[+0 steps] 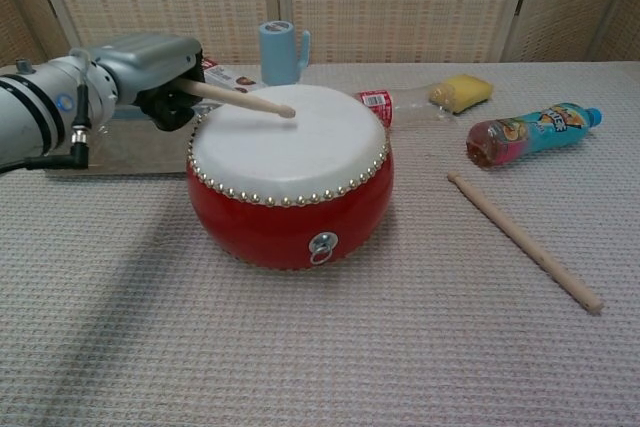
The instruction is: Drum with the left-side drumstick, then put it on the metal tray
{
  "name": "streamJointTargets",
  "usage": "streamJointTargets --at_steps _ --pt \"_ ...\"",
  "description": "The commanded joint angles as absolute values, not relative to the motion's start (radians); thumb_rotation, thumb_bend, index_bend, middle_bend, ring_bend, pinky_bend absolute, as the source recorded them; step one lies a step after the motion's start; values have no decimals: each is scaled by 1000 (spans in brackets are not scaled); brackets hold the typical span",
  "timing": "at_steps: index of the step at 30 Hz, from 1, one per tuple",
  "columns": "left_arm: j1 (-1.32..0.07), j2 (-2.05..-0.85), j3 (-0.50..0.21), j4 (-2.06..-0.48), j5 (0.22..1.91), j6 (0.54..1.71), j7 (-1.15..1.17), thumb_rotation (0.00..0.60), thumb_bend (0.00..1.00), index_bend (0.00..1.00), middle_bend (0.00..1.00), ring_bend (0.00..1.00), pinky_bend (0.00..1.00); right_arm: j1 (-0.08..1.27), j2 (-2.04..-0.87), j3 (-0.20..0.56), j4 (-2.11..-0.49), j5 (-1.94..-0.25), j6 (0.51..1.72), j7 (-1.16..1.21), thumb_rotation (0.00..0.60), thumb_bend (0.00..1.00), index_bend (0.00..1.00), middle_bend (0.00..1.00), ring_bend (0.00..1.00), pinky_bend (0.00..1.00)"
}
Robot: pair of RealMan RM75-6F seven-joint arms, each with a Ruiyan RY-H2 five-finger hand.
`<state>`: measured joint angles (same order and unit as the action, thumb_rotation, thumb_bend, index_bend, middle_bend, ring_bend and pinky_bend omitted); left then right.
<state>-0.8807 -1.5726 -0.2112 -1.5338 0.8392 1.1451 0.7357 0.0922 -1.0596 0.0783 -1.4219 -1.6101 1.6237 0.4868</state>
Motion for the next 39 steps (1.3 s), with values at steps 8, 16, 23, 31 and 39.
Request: streamJointTargets --at_steps 8,16,23,31,39 --pt "-848 -1525 -301 -1560 828 1150 581 600 493 1000 1000 1000 1000 87 -1049 79 -1435 -1614 1637 480 600 266 72 155 25 128" --pt "-819 -1454 -346 -1400 732 975 393 600 493 1000 1000 1000 1000 85 -1047 74 -1446 -1626 1641 465 600 265 72 155 25 128" --pt "-835 -1542 -307 -1130 790 799 242 600 493 974 1000 1000 989 82 -1048 65 -1463 -1636 1640 438 600 266 72 155 25 128" --pt "-895 -1612 -263 -881 924 612 130 600 493 927 1000 944 892 88 -1051 62 -1474 -1625 1613 422 600 265 72 155 25 128" --pt "-953 -1683 -286 -708 950 543 65 600 494 876 948 864 786 93 -1048 65 -1490 -1614 1597 400 600 265 72 154 25 128"
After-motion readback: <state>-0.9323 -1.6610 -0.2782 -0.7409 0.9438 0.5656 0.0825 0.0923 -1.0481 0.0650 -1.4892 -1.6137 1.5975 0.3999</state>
